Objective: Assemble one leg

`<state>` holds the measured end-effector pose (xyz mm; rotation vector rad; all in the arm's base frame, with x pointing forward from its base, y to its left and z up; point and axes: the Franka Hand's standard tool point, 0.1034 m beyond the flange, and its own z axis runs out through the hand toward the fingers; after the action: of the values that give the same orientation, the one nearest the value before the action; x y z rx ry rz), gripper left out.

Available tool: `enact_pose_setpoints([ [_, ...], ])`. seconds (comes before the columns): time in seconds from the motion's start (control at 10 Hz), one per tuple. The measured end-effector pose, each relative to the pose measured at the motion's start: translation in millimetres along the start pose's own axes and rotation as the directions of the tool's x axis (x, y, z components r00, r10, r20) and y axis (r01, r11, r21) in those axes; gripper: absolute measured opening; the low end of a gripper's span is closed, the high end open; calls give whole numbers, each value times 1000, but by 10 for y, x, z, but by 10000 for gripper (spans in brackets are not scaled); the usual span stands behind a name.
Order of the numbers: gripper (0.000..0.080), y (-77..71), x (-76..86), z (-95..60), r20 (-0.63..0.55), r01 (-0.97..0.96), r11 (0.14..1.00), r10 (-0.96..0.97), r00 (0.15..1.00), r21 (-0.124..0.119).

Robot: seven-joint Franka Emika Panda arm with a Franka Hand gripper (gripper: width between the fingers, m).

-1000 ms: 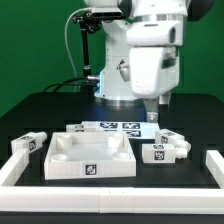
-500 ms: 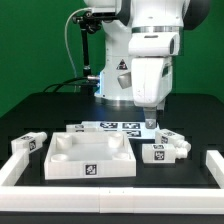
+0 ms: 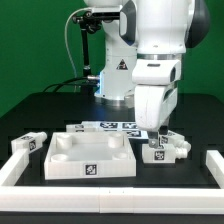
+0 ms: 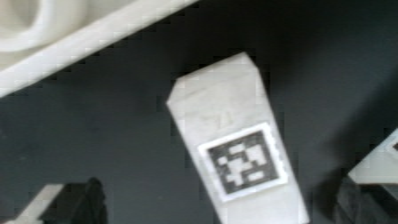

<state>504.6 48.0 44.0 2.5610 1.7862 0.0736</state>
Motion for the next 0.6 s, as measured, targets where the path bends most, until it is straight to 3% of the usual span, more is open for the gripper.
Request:
enact_pose_setpoints([
  [0.3,650,-17,-6,30,4,23,1000,-23,1000,4],
  [0.6,650,-171,77,187,24,174,985,-174,984,15],
])
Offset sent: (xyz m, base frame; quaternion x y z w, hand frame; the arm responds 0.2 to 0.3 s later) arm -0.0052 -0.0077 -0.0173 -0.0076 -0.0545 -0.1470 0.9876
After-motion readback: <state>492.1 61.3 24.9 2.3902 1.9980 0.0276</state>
